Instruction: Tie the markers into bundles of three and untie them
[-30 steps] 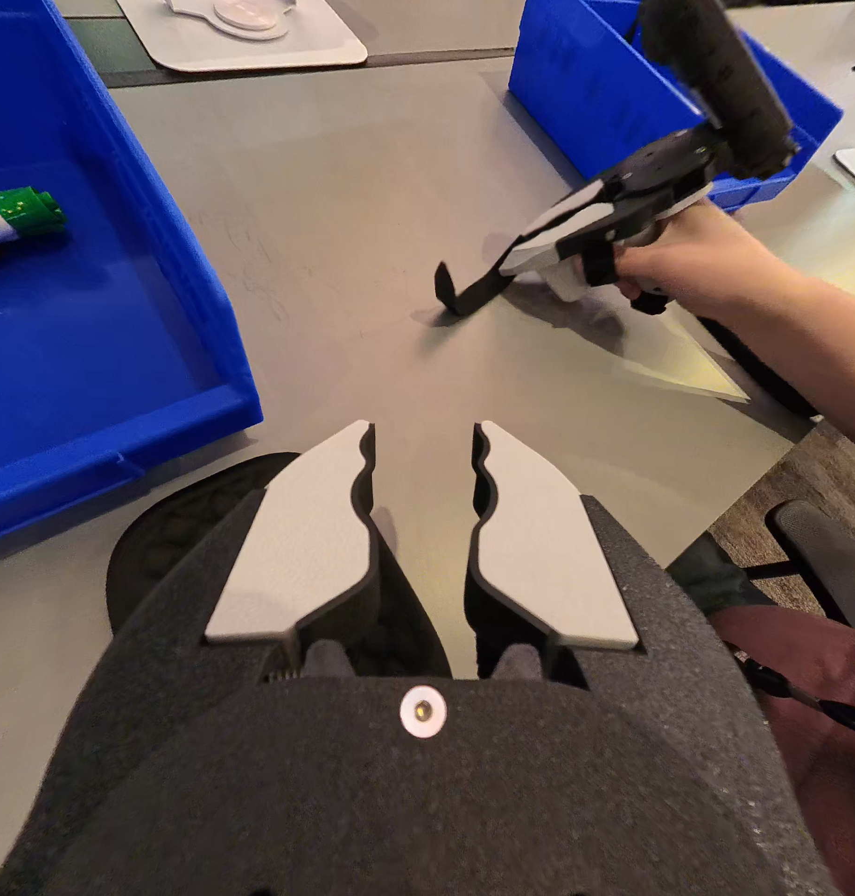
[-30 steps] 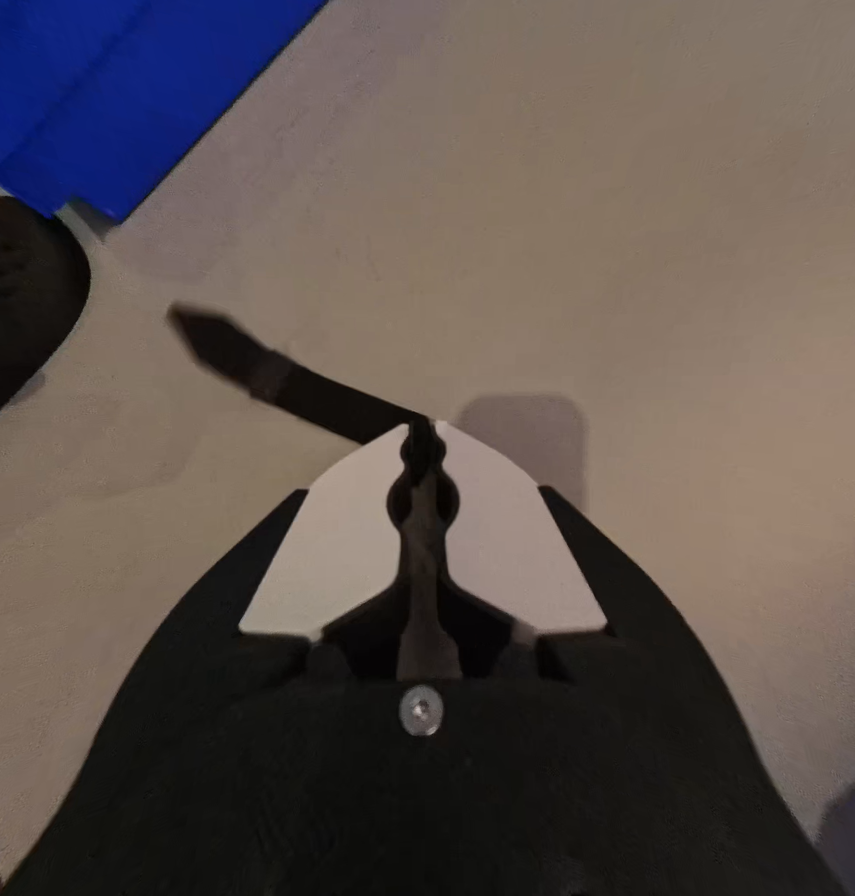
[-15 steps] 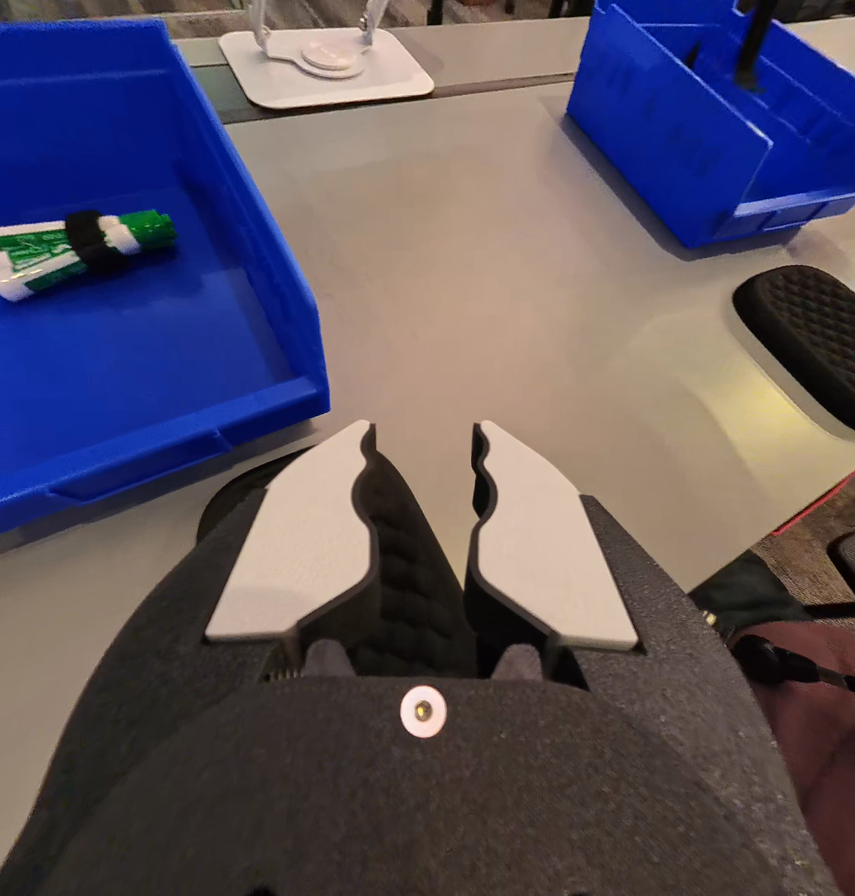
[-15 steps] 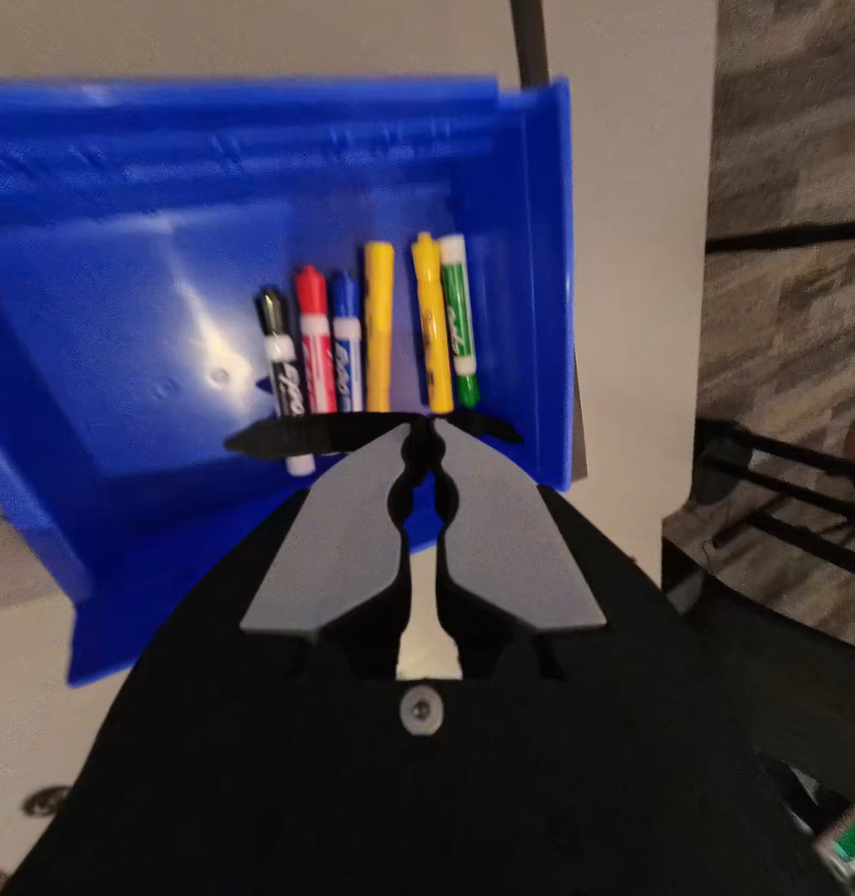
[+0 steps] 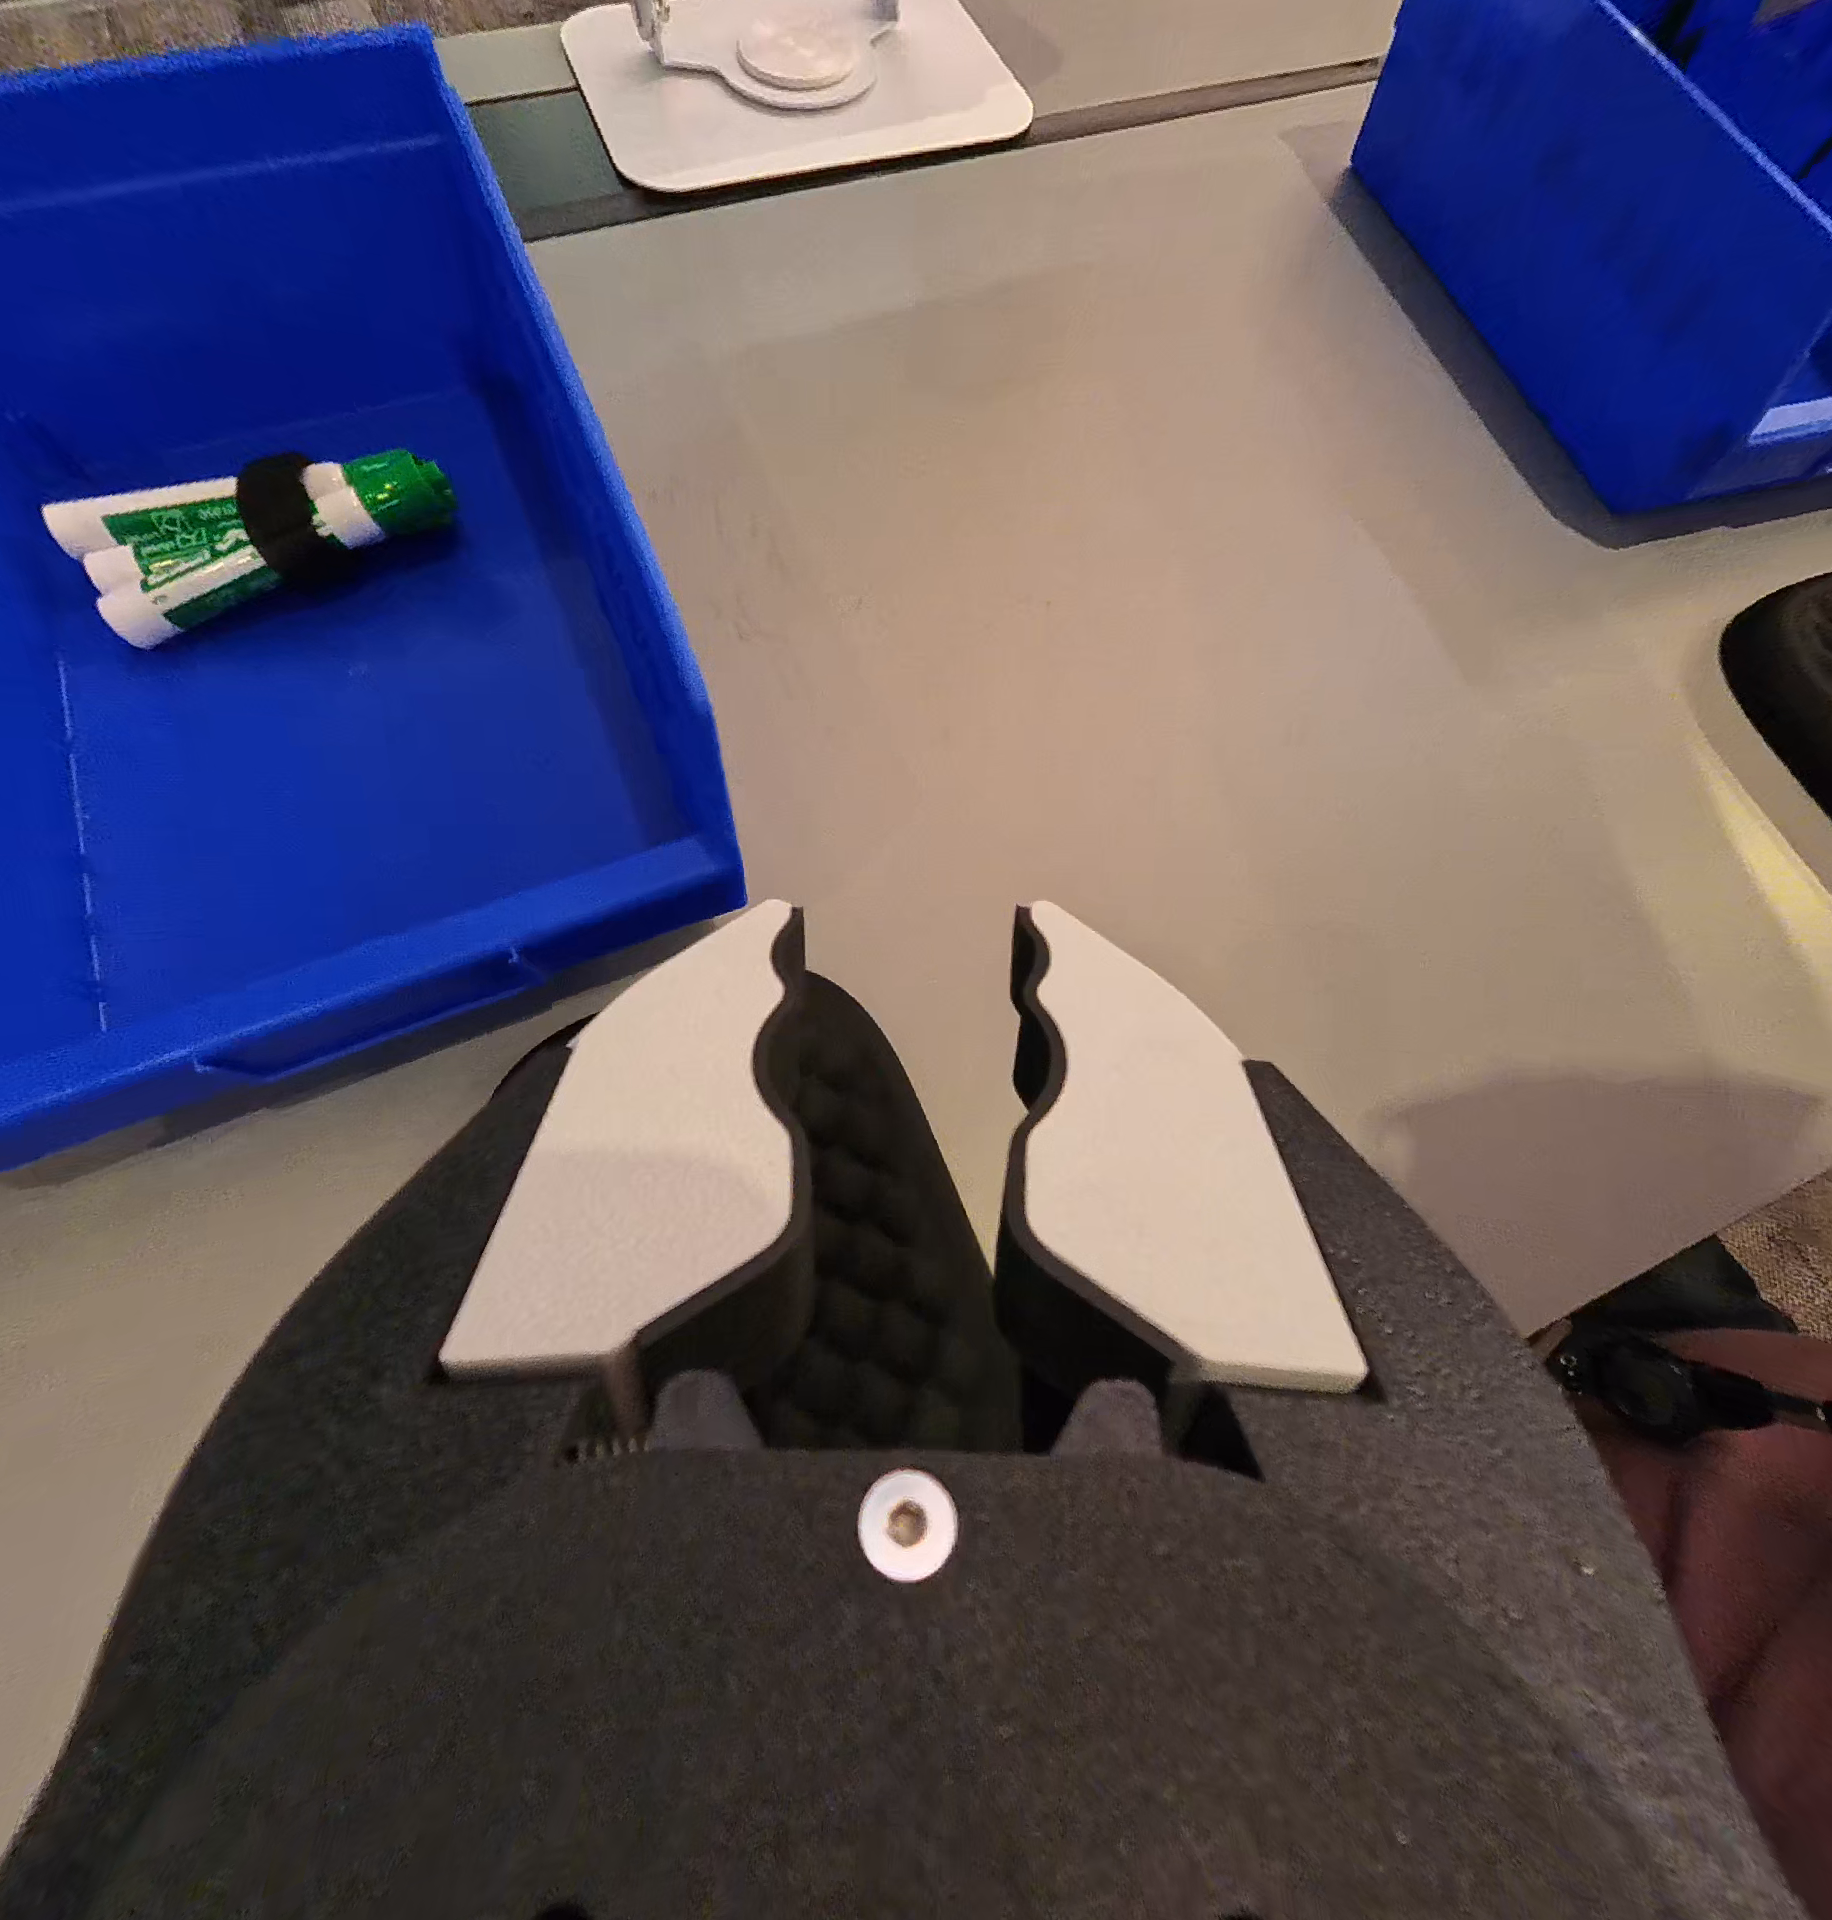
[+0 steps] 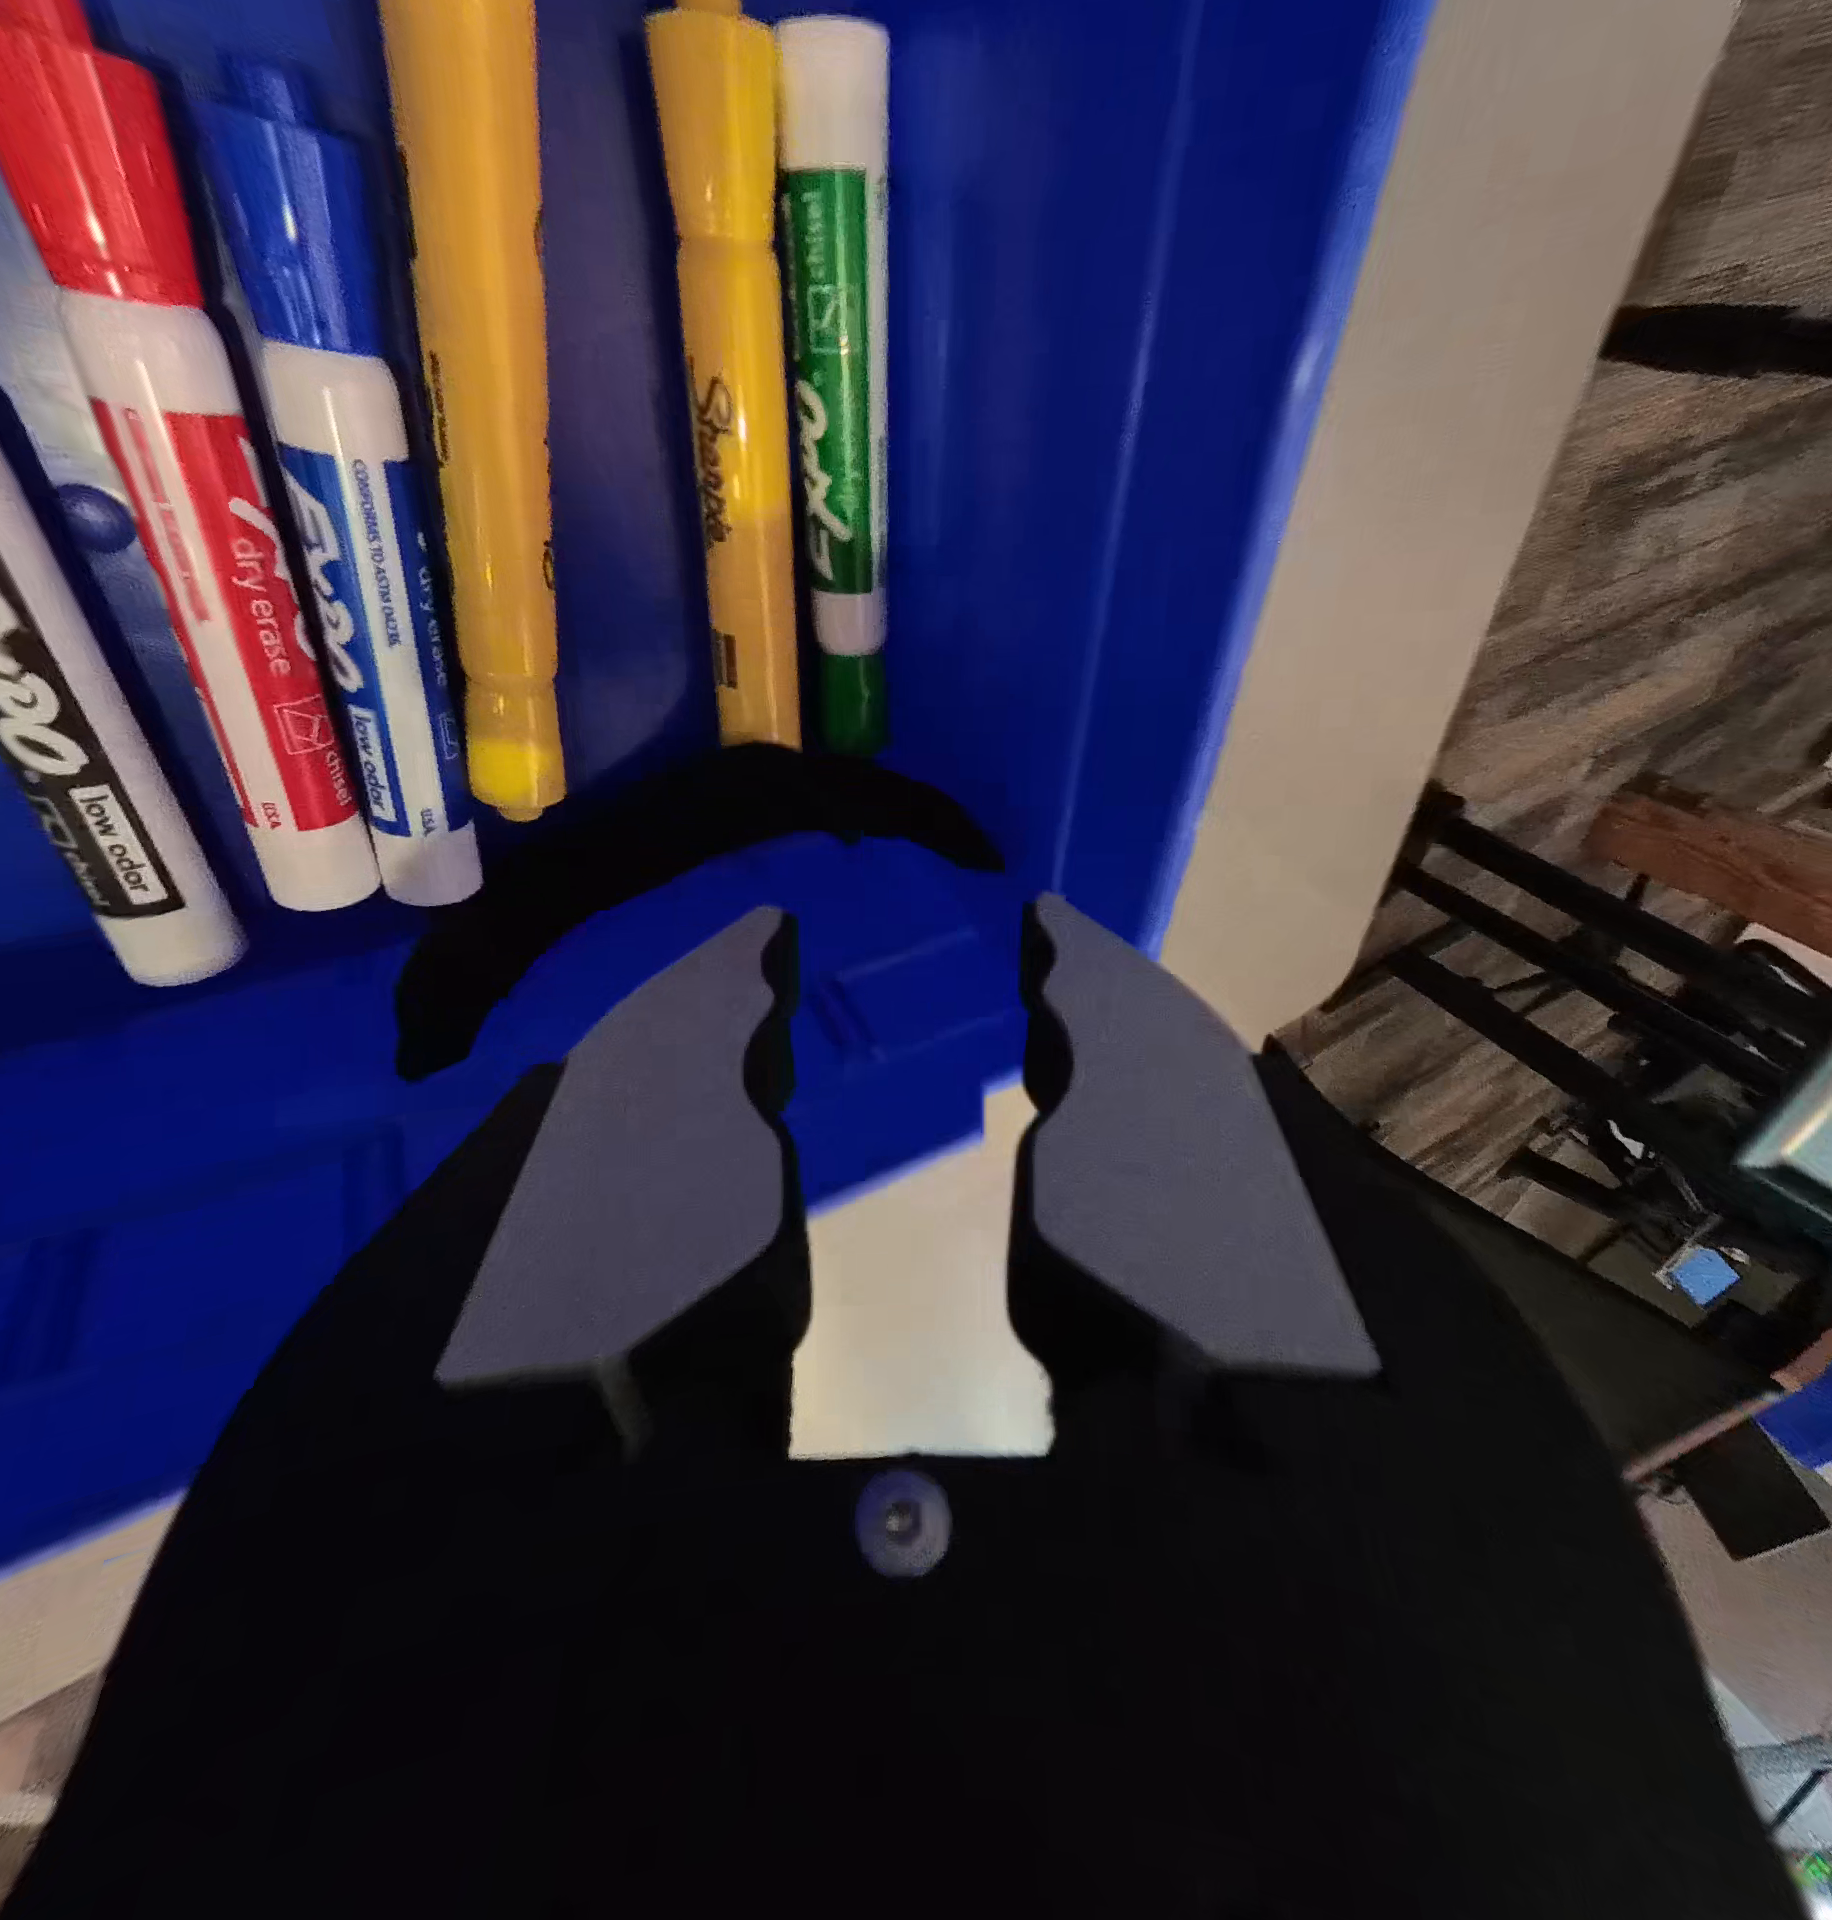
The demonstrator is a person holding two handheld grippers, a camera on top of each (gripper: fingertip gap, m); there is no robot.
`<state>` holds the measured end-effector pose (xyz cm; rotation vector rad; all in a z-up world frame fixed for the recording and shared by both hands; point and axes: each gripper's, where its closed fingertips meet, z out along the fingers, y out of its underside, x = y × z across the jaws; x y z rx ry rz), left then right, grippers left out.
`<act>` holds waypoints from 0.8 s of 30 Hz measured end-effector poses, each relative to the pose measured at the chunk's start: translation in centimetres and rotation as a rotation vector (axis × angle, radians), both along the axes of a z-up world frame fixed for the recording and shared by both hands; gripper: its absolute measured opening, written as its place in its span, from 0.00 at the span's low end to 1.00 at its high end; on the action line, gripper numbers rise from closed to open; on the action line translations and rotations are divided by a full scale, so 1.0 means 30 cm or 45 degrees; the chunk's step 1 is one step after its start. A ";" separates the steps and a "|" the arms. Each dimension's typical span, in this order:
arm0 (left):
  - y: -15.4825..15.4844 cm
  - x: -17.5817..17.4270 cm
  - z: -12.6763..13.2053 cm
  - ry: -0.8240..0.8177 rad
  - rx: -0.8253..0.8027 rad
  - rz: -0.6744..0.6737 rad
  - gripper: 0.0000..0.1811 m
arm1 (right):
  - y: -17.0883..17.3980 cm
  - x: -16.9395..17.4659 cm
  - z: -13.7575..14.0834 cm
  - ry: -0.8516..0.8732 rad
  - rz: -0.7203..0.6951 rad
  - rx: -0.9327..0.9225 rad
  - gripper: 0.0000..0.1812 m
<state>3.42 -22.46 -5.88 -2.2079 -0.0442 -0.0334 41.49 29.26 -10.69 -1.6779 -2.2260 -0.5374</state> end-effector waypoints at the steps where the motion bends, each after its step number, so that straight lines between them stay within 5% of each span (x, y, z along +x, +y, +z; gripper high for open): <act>1: -0.006 0.001 0.001 0.008 -0.003 -0.002 0.21 | -0.006 -0.011 0.038 0.041 0.010 0.026 0.24; 8: -0.065 -0.042 0.004 0.001 0.029 0.009 0.21 | -0.172 -0.129 0.349 0.486 0.072 0.219 0.22; 14: -0.012 -0.144 0.055 0.066 0.093 -0.107 0.23 | -0.656 -0.464 0.531 1.372 0.312 -0.030 0.21; 19: 0.127 -0.372 0.145 0.420 -0.006 -0.138 0.22 | -0.941 -0.696 0.682 1.769 0.494 -0.311 0.21; 24: 0.307 -0.569 0.002 0.826 -0.415 -0.350 0.23 | -0.954 -0.808 0.682 1.756 0.450 -0.494 0.24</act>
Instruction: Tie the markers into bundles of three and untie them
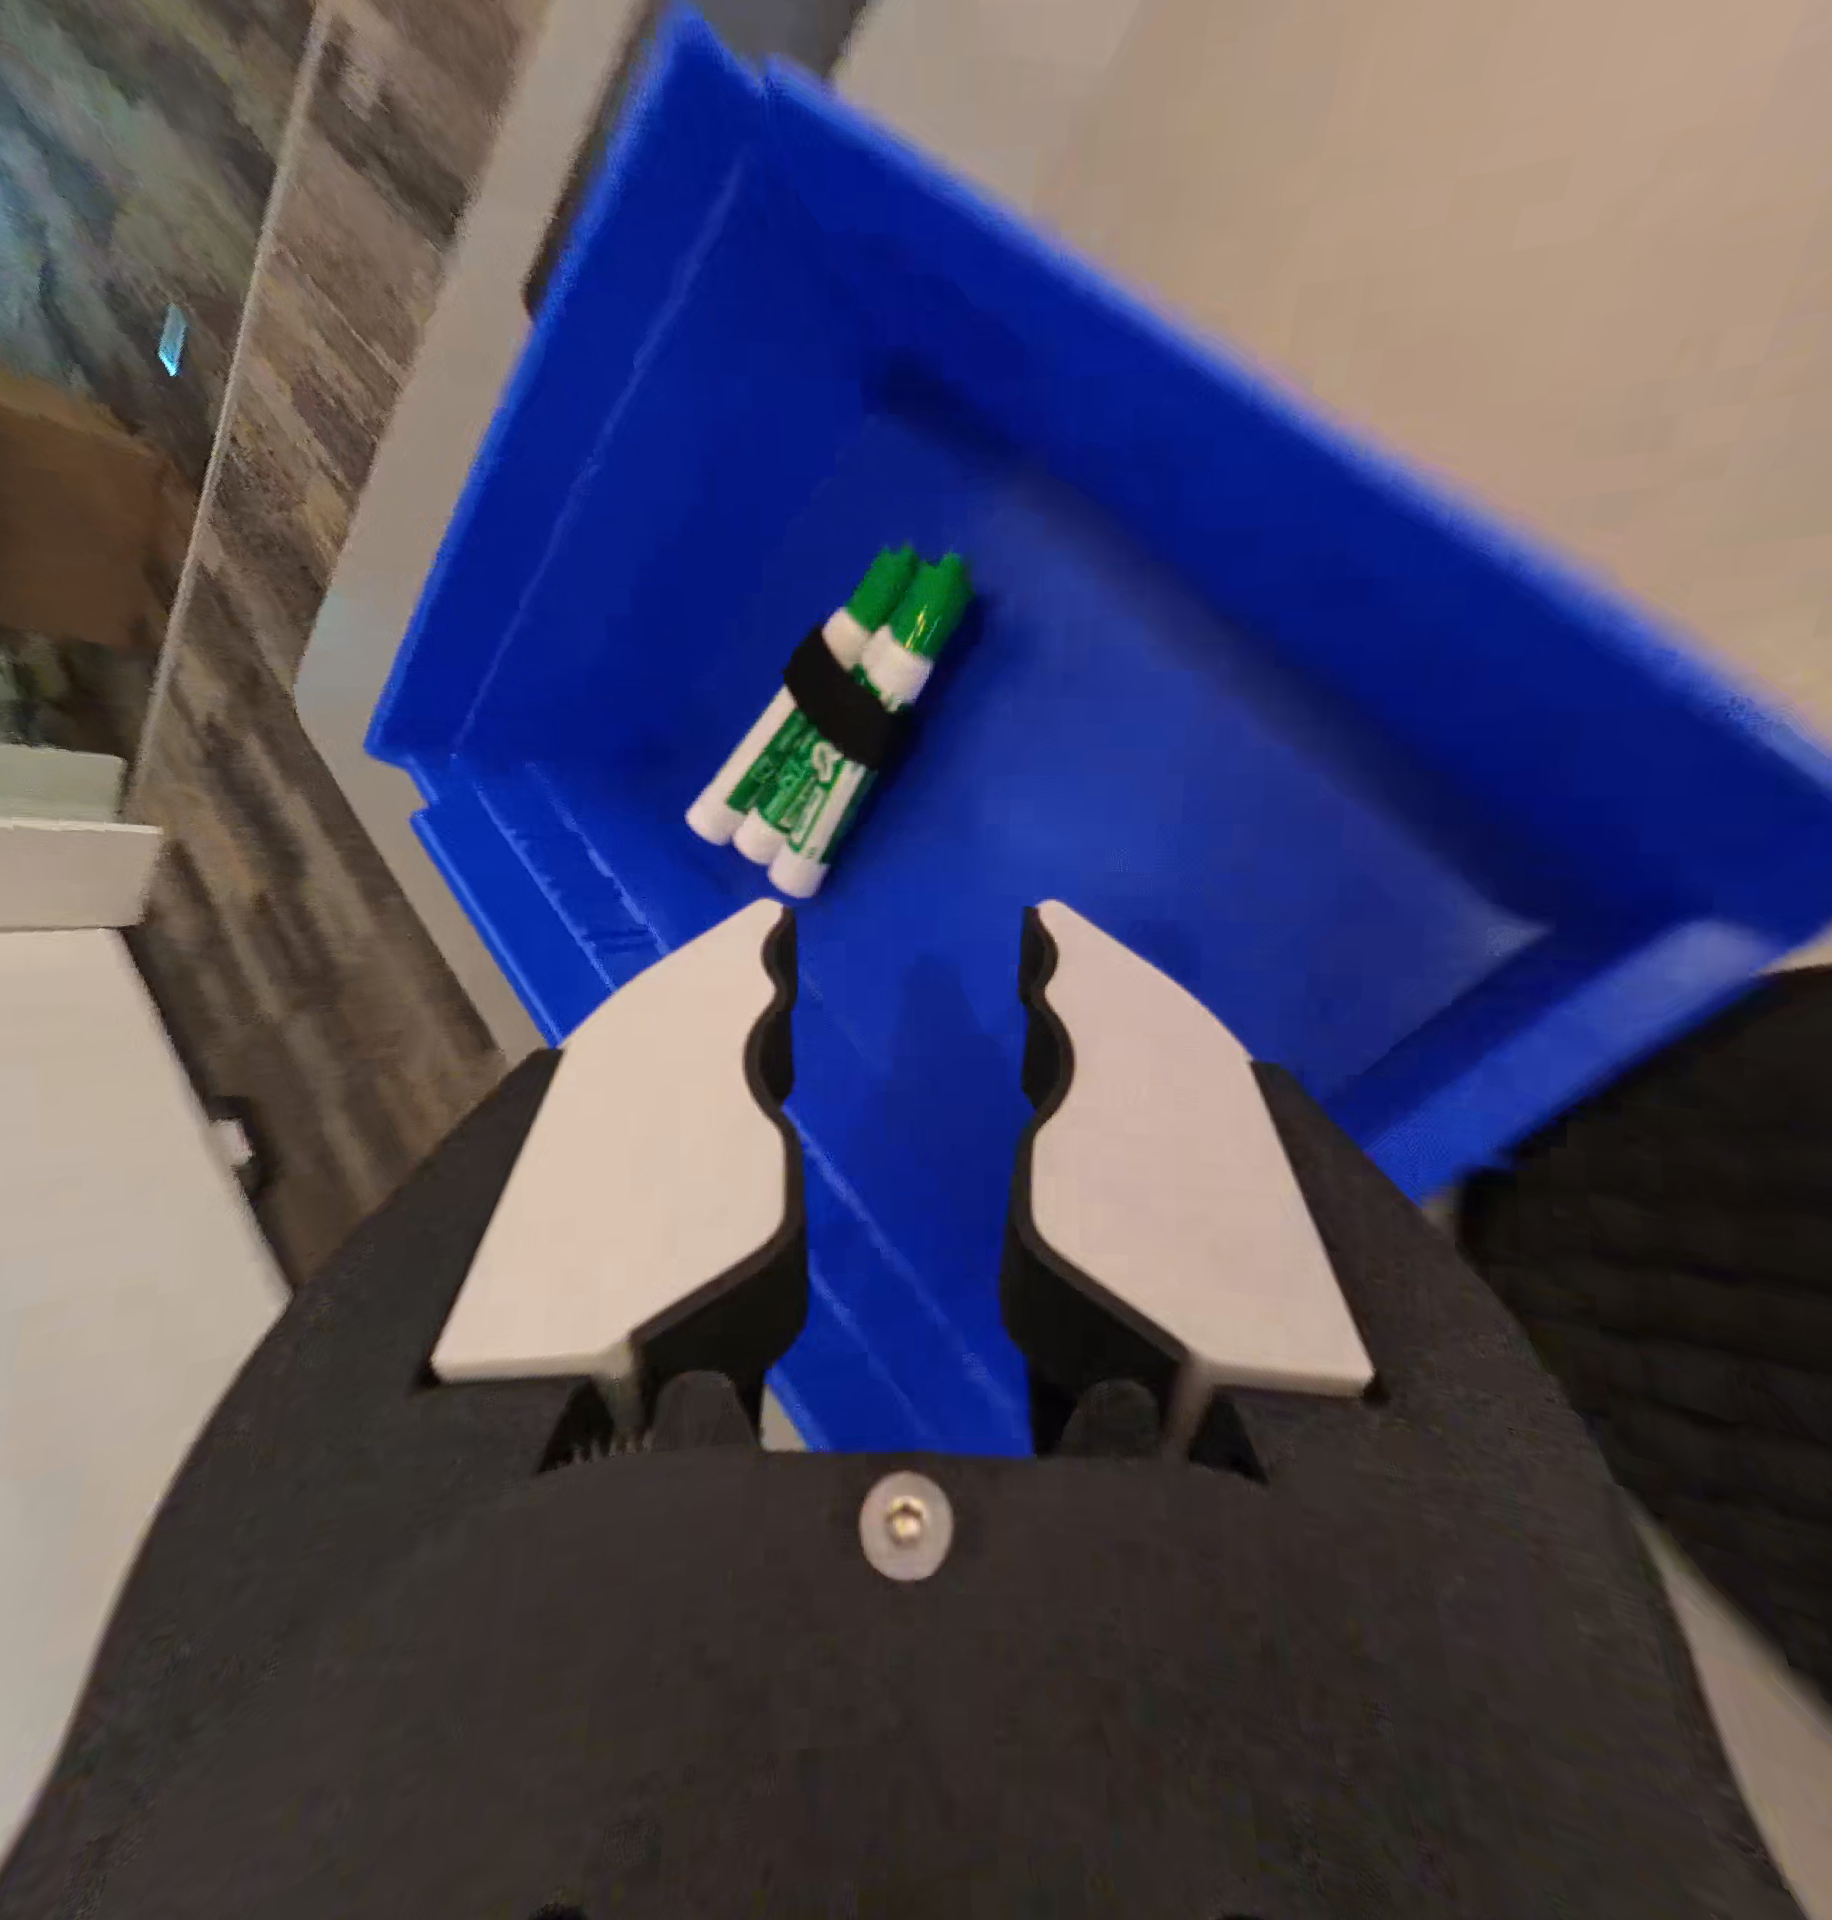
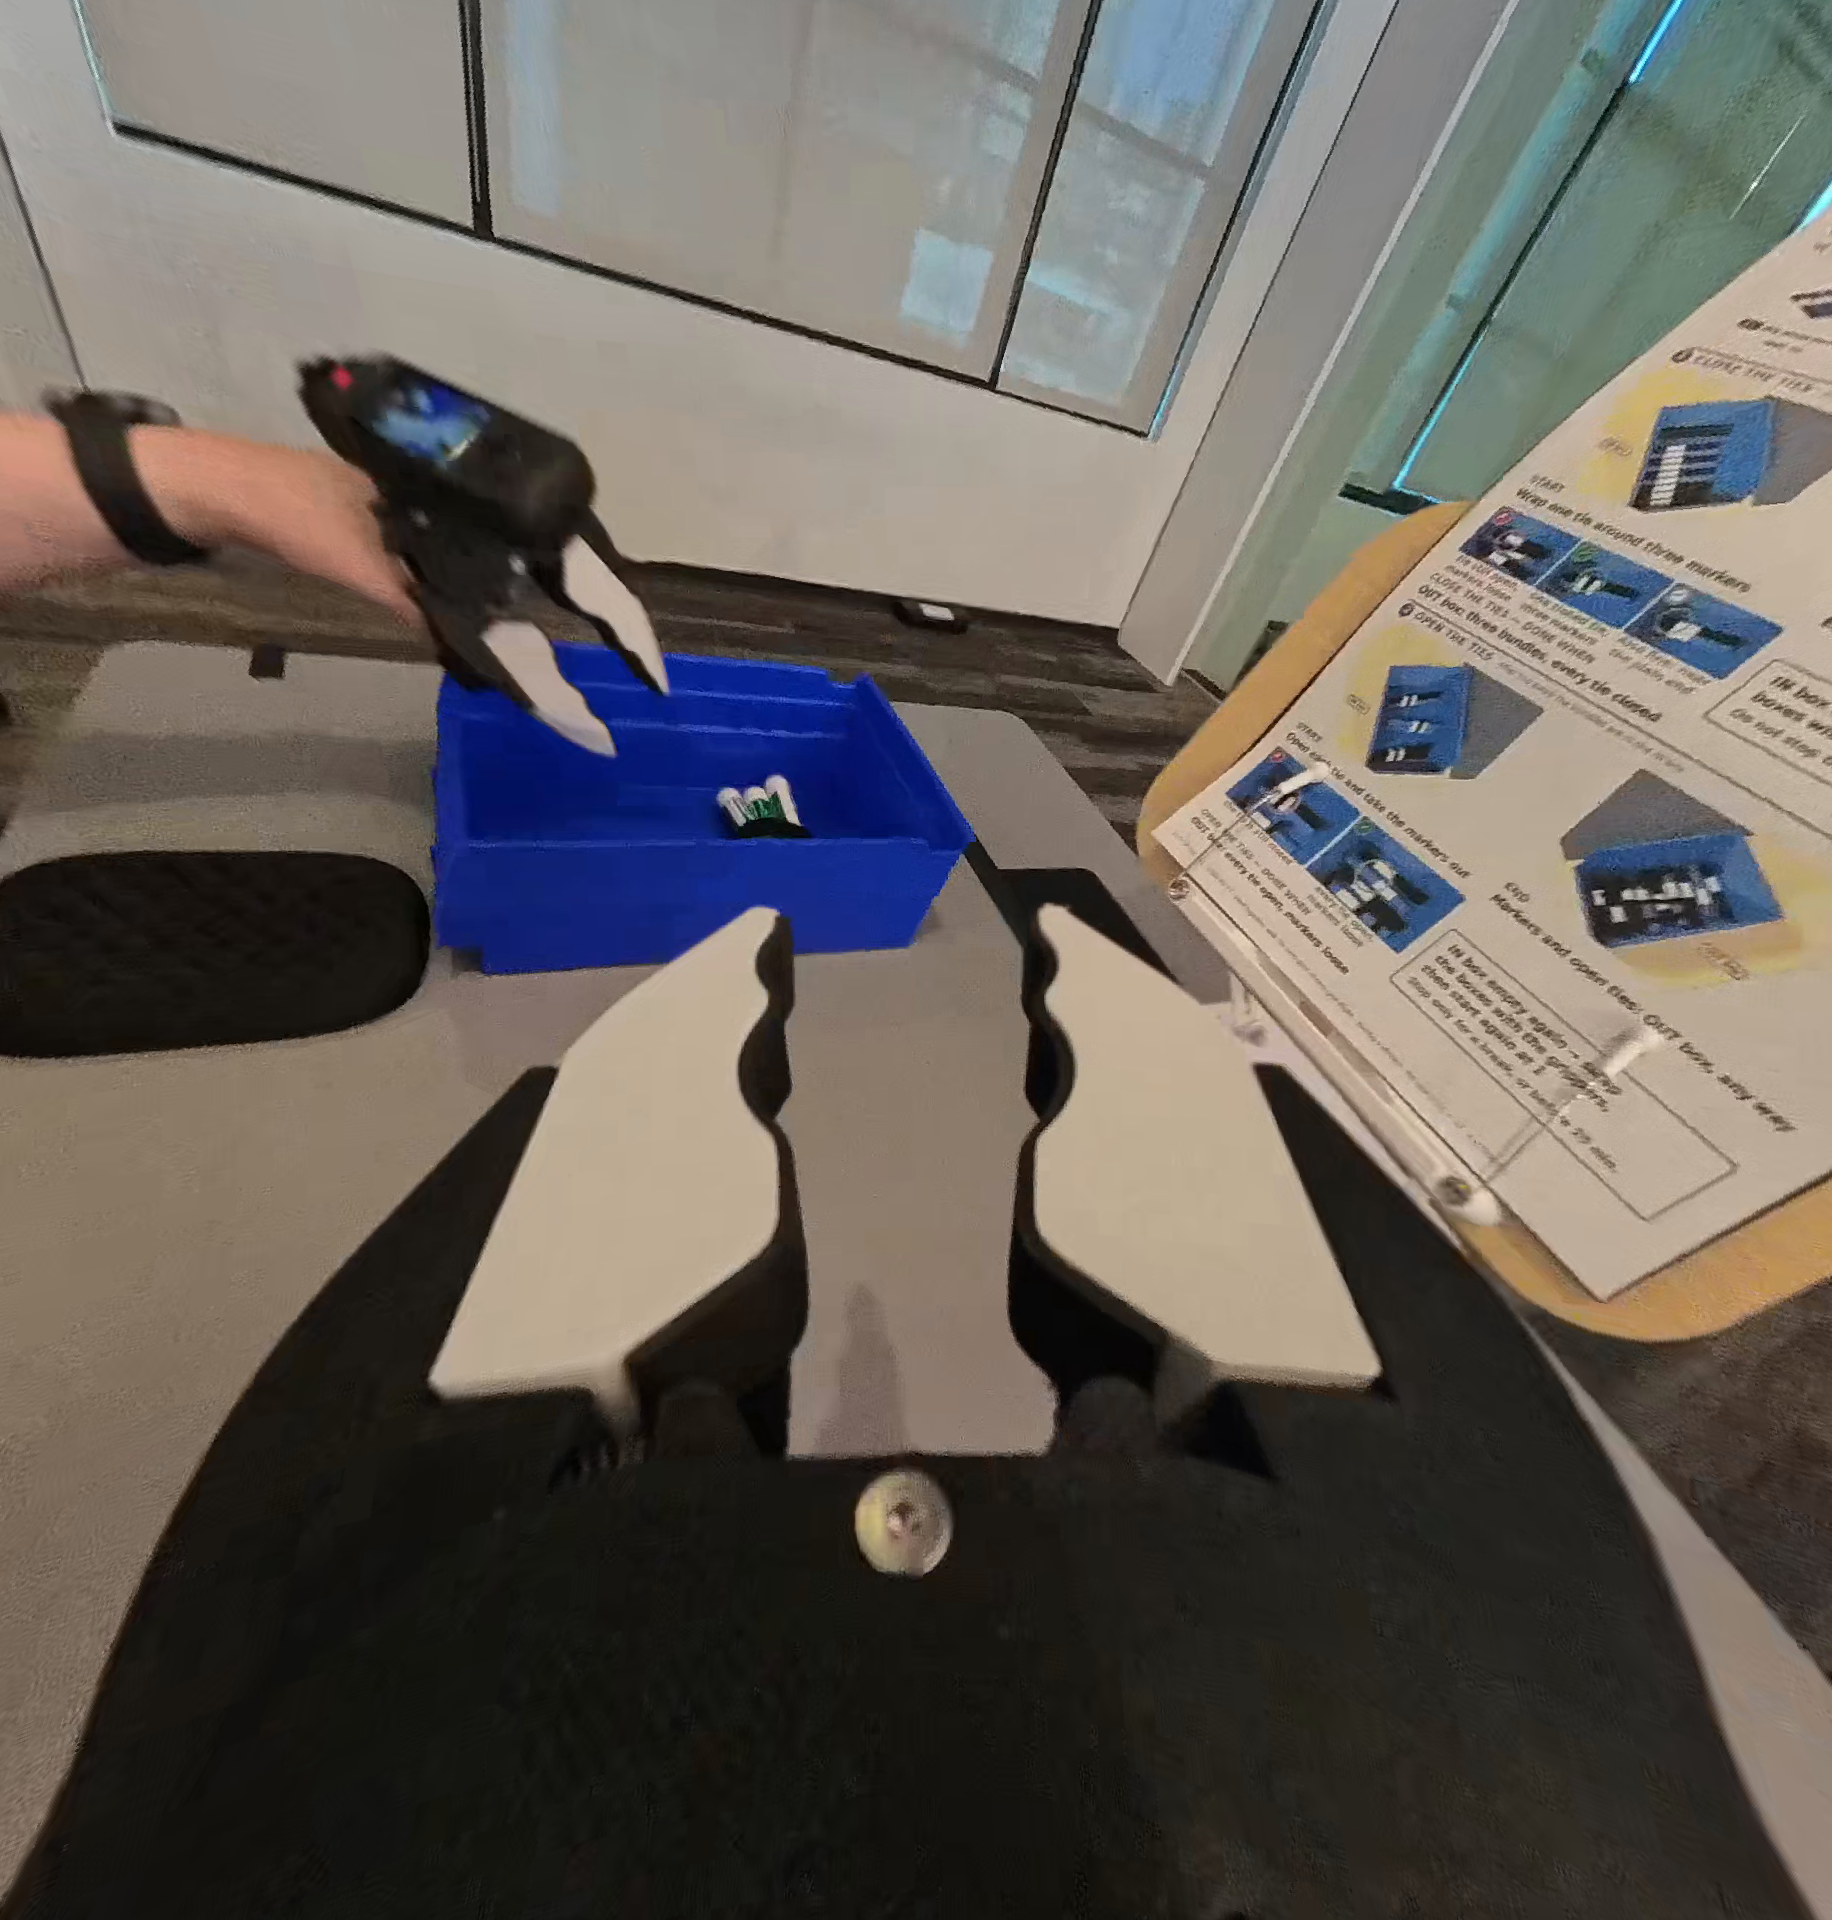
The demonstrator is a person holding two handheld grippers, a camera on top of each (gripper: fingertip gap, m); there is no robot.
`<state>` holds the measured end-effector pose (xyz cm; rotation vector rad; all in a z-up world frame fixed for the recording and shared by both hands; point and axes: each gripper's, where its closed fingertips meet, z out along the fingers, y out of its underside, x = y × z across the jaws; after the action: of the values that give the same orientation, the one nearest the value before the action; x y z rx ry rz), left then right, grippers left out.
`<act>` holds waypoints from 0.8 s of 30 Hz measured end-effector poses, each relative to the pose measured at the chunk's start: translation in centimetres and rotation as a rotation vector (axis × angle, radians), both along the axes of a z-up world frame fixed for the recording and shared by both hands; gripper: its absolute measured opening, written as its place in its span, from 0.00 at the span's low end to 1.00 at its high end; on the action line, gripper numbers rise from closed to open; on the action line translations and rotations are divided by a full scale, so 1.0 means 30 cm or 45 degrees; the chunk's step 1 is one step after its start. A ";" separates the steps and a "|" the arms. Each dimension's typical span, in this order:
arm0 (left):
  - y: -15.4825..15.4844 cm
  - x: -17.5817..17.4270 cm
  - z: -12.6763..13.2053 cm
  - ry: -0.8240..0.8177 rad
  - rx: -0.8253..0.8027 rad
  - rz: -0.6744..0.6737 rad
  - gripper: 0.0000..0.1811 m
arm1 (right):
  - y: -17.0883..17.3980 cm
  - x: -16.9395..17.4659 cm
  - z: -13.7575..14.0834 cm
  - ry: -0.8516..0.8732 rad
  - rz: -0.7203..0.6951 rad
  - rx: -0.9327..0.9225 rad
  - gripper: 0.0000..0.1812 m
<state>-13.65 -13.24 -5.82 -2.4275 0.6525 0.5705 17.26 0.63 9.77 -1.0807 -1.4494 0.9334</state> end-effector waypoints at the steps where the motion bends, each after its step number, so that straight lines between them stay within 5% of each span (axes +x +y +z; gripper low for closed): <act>1: 0.034 -0.036 -0.043 0.088 -0.073 -0.029 0.25 | -0.005 -0.012 -0.002 0.034 0.033 -0.045 0.23; 6: 0.190 -0.108 -0.231 0.218 -0.287 -0.201 0.31 | 0.010 -0.035 -0.088 -0.045 0.095 -0.085 0.22; 11: 0.264 -0.182 -0.325 0.310 -0.383 -0.283 0.32 | 0.070 -0.019 -0.107 -0.057 0.053 -0.123 0.22; 19: 0.327 -0.176 -0.341 0.400 -0.346 -0.420 0.18 | 0.101 -0.009 -0.112 -0.047 0.060 -0.183 0.21; 24: 0.330 -0.183 -0.322 0.291 -0.384 -0.296 0.14 | 0.112 -0.005 -0.116 -0.044 0.055 -0.190 0.21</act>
<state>-19.13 -3.34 -15.47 -2.5291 1.1739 0.6998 17.12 4.00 6.30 -1.1838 -1.4540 1.0722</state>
